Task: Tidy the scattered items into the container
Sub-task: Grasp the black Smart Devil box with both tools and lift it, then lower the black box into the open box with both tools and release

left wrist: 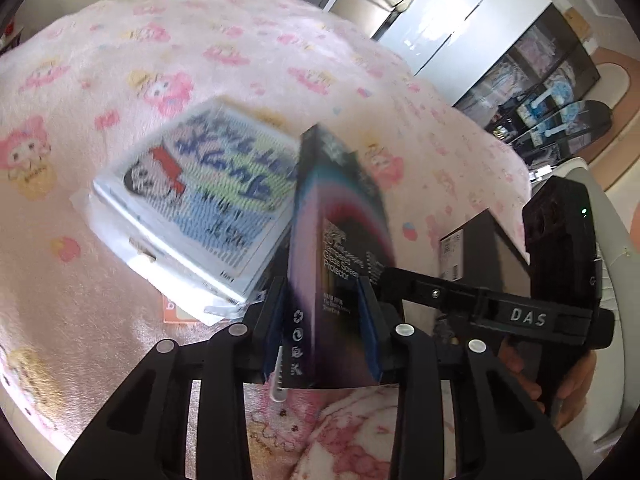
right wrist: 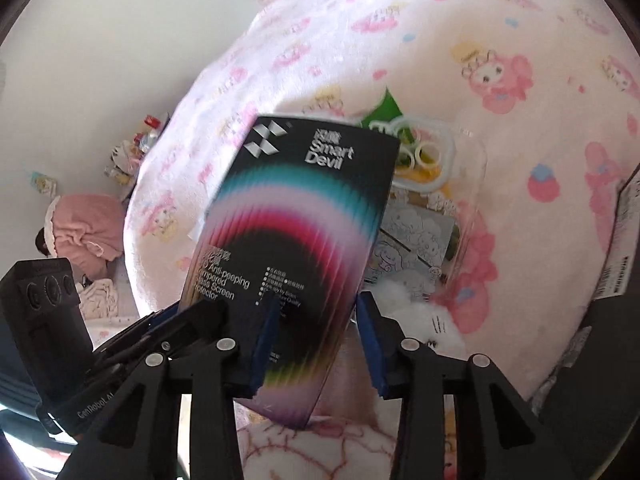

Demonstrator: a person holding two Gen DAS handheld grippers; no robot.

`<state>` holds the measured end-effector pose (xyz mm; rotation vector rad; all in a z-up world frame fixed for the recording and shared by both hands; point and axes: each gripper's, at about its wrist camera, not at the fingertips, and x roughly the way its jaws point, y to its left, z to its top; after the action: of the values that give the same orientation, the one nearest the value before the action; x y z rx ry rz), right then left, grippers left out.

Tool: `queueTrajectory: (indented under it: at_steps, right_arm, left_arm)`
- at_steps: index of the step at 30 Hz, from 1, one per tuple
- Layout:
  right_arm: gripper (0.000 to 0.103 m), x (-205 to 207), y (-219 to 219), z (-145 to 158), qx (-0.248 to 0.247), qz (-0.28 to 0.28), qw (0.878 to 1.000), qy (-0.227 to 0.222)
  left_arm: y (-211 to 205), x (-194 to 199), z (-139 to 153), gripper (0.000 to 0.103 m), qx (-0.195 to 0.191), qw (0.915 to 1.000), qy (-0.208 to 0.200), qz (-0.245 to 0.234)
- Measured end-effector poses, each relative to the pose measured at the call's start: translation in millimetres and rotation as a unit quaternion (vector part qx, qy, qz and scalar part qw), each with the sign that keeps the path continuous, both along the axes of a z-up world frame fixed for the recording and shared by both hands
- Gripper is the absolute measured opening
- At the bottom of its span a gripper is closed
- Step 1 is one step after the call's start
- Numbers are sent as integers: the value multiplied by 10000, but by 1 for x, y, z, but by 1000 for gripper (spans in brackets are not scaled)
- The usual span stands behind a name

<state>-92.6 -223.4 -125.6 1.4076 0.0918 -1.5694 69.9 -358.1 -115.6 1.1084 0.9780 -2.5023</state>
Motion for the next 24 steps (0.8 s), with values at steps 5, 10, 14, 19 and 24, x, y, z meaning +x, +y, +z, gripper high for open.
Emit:
queueTrajectory:
  at_steps: [5, 10, 14, 19, 24]
  right_arm:
    - [36, 9, 21, 31, -421, -246, 9988, 98]
    - [36, 7, 56, 54, -700, -601, 9957, 66]
    - [36, 3, 113, 71, -910, -1059, 9901, 156]
    - [36, -4, 191, 80, -841, -1776, 9798, 363]
    - [31, -12, 256, 74, -1036, -2120, 9715, 217]
  left_arm:
    - [16, -1, 40, 33, -284, 9990, 291, -197]
    - [49, -8, 68, 32, -322, 9965, 520, -574]
    - [92, -26, 88, 32, -317, 9908, 711, -1108]
    - [164, -65, 93, 32, -193, 9788, 799, -1876]
    - [254, -111, 84, 27, -40, 9610, 798, -2646]
